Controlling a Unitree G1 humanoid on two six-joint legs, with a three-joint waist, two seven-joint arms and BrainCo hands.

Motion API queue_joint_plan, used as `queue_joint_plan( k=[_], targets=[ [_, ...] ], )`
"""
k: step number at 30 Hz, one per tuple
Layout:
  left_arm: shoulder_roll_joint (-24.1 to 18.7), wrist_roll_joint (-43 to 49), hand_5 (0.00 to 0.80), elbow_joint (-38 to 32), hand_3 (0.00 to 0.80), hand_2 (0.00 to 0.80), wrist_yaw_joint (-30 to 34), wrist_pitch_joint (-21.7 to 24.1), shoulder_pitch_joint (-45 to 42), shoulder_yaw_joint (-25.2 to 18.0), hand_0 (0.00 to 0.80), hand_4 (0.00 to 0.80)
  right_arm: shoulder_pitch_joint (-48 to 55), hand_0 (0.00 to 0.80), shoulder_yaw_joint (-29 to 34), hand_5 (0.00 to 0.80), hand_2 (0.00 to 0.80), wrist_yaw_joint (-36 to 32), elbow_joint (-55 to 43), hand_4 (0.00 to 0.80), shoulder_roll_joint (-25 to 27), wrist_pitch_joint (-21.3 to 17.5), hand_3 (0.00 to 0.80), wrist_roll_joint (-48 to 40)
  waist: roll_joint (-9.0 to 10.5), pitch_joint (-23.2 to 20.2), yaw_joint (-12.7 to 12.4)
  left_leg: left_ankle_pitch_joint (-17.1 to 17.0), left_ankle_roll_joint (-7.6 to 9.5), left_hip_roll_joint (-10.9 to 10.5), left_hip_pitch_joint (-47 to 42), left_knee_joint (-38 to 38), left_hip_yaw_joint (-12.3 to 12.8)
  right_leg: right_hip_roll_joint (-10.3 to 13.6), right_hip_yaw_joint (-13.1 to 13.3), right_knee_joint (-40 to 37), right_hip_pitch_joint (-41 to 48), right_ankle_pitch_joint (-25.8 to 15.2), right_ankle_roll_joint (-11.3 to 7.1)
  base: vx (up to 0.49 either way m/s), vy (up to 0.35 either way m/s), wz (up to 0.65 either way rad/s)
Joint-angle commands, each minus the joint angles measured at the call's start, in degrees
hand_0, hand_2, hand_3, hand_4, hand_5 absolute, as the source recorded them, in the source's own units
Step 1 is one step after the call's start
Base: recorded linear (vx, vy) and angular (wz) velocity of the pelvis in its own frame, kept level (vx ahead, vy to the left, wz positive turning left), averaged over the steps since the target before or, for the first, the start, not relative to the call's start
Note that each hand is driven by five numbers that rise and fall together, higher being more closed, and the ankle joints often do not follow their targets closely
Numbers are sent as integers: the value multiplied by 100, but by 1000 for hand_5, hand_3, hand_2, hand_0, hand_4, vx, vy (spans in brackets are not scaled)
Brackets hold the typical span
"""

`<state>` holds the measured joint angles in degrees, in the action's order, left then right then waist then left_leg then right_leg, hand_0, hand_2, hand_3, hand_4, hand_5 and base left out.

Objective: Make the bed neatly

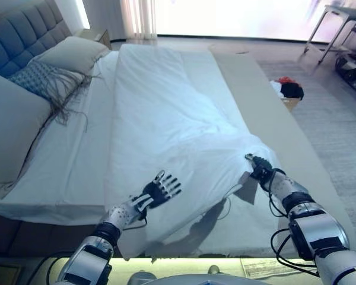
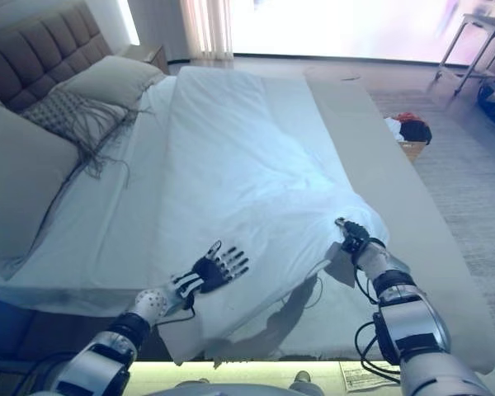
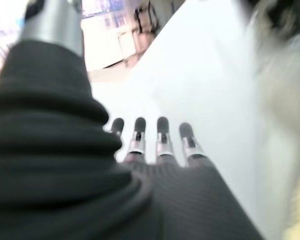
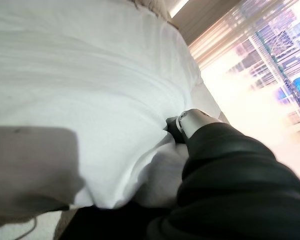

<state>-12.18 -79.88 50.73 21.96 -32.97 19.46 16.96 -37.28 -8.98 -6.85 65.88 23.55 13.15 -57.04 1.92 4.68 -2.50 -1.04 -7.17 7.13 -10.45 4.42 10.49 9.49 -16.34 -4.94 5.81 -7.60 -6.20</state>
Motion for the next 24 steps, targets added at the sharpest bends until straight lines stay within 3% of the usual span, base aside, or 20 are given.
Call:
queue_joint_plan(
  k=[1, 6, 10, 24],
  targets=[
    [592, -1109, 0, 422, 0, 0, 429, -681, 346, -81, 0, 0, -552, 800, 35, 800, 800, -100, -13, 800, 82, -561, 800, -224, 2, -164, -47, -109, 169, 71, 261, 58, 129, 44, -129, 199, 364, 398, -103, 50, -60, -5],
    [872, -1565, 0, 694, 0, 0, -302, -842, -47, -312, 0, 0, -379, 800, 178, 800, 800, 8, -113, 800, -52, -597, 800, -160, 133, -136, -78, -47, 165, 87, 244, 58, 134, 10, -81, 133, 386, 383, -97, 28, -61, -1],
    [994, -1504, 0, 991, 0, 0, -727, -906, -356, -245, 0, 0, -369, 800, 264, 800, 800, 40, -136, 800, -68, -568, 800, -159, 211, -92, -117, -39, 172, 108, 256, 58, 126, -14, -70, 149, 370, 389, -97, 23, -60, -1],
    [955, -1649, 0, 1785, 0, 0, -2249, -356, -420, -50, 0, 0, -554, 800, 169, 800, 800, 57, -230, 800, -114, -635, 800, -417, 441, 196, -166, -197, 126, 311, 535, 58, 129, -188, -34, 115, 129, 312, -80, -29, -71, -1]
  ],
)
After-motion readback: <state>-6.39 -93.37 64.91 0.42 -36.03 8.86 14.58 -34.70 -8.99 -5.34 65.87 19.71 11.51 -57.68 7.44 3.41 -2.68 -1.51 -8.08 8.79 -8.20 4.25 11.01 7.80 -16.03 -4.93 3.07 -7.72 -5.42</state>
